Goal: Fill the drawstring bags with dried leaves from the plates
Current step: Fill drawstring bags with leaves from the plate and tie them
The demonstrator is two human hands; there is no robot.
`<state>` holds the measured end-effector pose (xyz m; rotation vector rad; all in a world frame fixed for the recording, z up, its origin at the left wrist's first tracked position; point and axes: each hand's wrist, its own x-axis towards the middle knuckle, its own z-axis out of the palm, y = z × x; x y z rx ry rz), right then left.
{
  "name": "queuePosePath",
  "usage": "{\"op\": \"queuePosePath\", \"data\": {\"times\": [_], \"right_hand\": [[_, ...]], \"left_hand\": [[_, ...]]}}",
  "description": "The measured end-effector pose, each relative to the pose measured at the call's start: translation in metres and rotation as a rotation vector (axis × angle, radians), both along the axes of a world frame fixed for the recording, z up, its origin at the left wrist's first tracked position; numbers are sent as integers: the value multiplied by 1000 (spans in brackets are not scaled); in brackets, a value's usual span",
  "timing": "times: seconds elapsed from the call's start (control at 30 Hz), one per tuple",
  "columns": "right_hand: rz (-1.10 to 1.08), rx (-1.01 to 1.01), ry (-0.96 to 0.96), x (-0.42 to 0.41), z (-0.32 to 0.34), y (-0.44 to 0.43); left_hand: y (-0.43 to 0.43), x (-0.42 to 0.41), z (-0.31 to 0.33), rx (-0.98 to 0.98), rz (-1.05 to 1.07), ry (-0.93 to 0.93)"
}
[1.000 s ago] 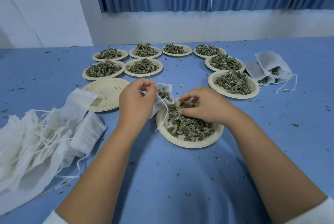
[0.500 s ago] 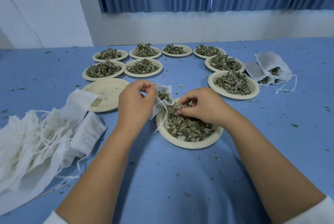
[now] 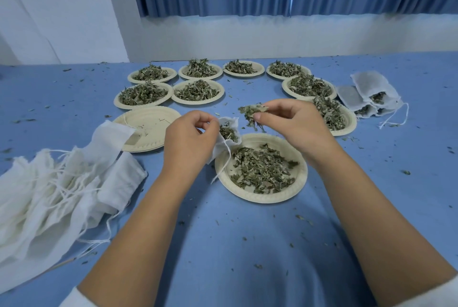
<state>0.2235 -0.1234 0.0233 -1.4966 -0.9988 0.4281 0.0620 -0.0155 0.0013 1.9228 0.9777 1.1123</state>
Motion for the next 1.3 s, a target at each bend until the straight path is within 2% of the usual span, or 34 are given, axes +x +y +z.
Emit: {"op": "queuePosePath", "data": {"times": [0.1,0.17,0.4,0.53,0.7,0.8,0.93,1.07,1.17,1.3], "right_hand": [[-8,44,106,-11,-5,7],[-12,23,80,-21,-11,13],[-164,-166,-454,-31,-28,24],[-192,-252,-612,-29,-29,25],[-142,-265,-755,-32,-26,23],[-133,-228,-665,-34,-24,21],[-73,-142,-245,-33,-20,18],[33,-78,-14,-34,-15,15],[55,-90,-44,-38,-17,17],[19,-98,-268,-40,-22,18]], "left_hand": [[-1,2,0,-5,-14,-3],[-1,4,0,-23,-32,-16],[-2,6,-2,-73,-68,-70],[-6,8,-2,-36,-107,-54],[-11,11,-2,-6,-145,-28],[-11,11,-4,24,-142,7],[-10,10,-4,44,-109,1],[-9,10,-1,-32,-116,-45],[-10,10,1,-81,-146,-99],[-11,8,4,-116,-211,-104]]}}
